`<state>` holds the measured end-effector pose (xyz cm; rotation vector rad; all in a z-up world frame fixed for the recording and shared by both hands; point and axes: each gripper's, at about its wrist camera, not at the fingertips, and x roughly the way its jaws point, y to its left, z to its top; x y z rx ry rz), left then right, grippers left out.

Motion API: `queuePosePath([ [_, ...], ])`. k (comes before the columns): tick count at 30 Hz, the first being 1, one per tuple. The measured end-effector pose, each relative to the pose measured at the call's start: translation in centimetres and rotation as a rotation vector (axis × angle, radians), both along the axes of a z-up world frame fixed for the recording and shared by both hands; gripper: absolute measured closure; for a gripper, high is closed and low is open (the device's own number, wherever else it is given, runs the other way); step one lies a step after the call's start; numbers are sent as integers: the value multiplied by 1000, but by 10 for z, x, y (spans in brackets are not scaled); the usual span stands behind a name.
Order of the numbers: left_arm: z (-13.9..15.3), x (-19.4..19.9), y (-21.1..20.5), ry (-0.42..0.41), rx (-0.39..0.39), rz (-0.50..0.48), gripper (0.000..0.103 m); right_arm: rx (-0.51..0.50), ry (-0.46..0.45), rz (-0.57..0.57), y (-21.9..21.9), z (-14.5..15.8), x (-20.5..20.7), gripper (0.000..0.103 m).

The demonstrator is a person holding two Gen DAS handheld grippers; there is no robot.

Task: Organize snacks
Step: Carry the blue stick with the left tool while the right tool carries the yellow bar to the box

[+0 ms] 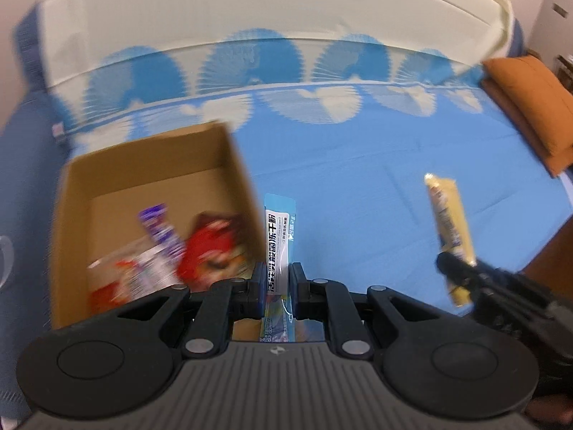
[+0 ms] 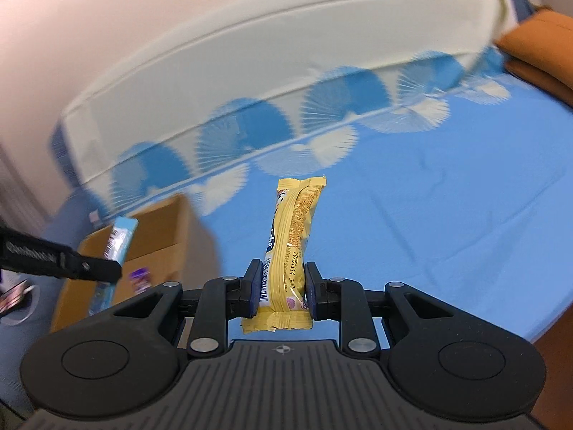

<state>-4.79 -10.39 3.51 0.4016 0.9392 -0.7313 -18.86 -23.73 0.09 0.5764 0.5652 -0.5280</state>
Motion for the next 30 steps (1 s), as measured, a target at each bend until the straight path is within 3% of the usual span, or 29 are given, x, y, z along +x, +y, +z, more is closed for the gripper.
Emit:
queuePosePath([
  [8,7,-18,113,-10,-7,158,89,-47,-23,205,95,30,4,76],
  [15,6,-43,177,-34,-35,243,89,-99,3,297,147,39,-4,76],
  [30,6,-61,209,-33,-100,271,89,-246,12,414,194,54,-10,76],
])
